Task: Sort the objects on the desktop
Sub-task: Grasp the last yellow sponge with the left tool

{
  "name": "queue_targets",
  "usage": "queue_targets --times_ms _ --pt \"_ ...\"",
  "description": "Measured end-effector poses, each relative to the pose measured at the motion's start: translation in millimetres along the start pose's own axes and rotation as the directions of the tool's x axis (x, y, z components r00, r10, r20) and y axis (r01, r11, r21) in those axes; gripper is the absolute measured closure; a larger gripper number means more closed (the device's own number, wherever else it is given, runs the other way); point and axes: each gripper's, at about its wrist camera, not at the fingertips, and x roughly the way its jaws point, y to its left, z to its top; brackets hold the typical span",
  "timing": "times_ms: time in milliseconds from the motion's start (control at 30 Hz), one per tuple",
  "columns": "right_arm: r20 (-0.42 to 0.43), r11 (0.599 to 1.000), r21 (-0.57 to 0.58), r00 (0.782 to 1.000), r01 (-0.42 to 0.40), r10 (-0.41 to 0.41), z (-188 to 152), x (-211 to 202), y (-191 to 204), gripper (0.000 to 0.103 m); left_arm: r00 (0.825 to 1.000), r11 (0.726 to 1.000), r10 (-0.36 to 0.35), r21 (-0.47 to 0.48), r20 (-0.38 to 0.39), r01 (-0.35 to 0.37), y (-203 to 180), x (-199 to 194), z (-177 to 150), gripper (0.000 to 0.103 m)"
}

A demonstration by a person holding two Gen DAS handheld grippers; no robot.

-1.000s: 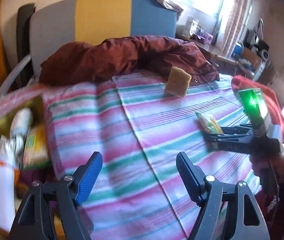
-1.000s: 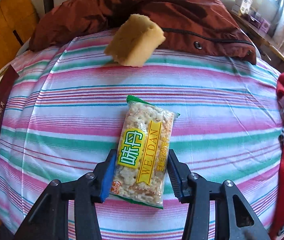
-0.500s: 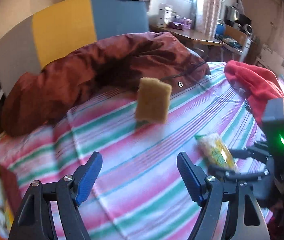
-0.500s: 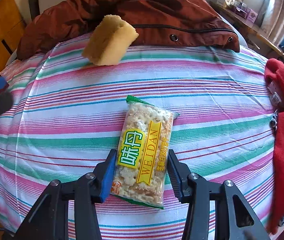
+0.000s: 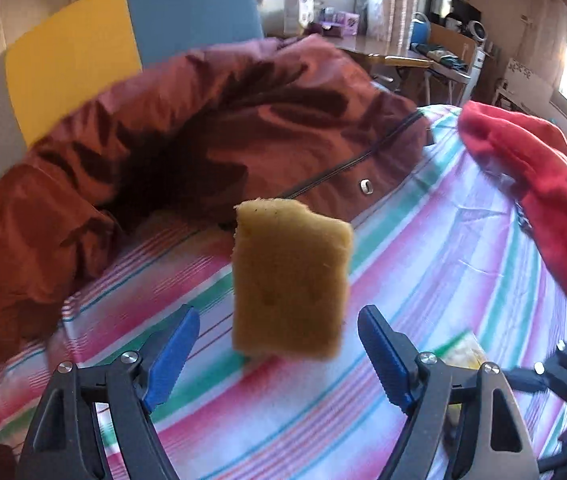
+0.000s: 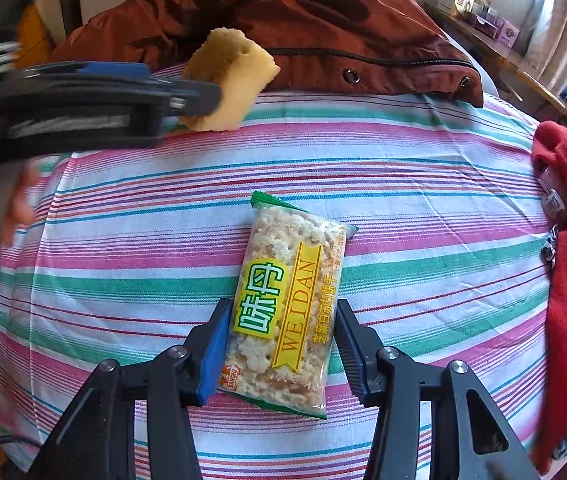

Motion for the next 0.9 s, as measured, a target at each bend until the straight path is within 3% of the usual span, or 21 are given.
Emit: queue_targets --times_ms 100,200,233,400,567,700,900 --pt "0.001 1.000 -0.005 1.000 0.004 -0.004 1.3 0.1 1.7 0.052 0.998 0.999 0.040 0.007 -0.040 -0.039 0.7 19.2 2.8 0.021" --pt "0.003 1.000 -0.010 1.000 0.006 -0.006 2.3 -0.7 3.9 0.052 0.998 0.994 -0.036 -0.107 -0.060 0.029 17.5 31.9 1.3 0.021" --pt "0.004 1.000 -0.012 1.000 0.006 -0.006 -0.5 -2.4 2.3 0.052 0.999 0.991 -0.036 -0.127 -0.033 0.031 20.5 29.2 0.5 0.022" --pt "0.006 1.000 -0.019 1.000 0.009 -0.009 -5.4 -5.5 -1.1 0.052 0.998 0.993 0.025 -0.112 -0.058 -0.031 19.7 32.0 -2.6 0.024" --pt "0.010 1.000 -0.018 1.000 0.013 -0.013 -8.5 -13.4 1.0 0.052 0.997 0.984 -0.014 -0.180 -0.080 -0.001 29.6 28.9 1.4 0.023" --pt "0.011 1.000 -0.019 1.000 0.014 -0.014 -7.3 -14.7 6.5 0.051 0.999 0.990 0.018 -0.138 -0.048 -0.025 31.4 21.1 2.7 0.023" --pt "0.011 1.000 -0.019 1.000 0.017 -0.017 -7.4 -12.9 7.2 0.049 1.000 0.996 -0.010 -0.092 -0.021 0.008 29.0 18.4 3.1 0.022"
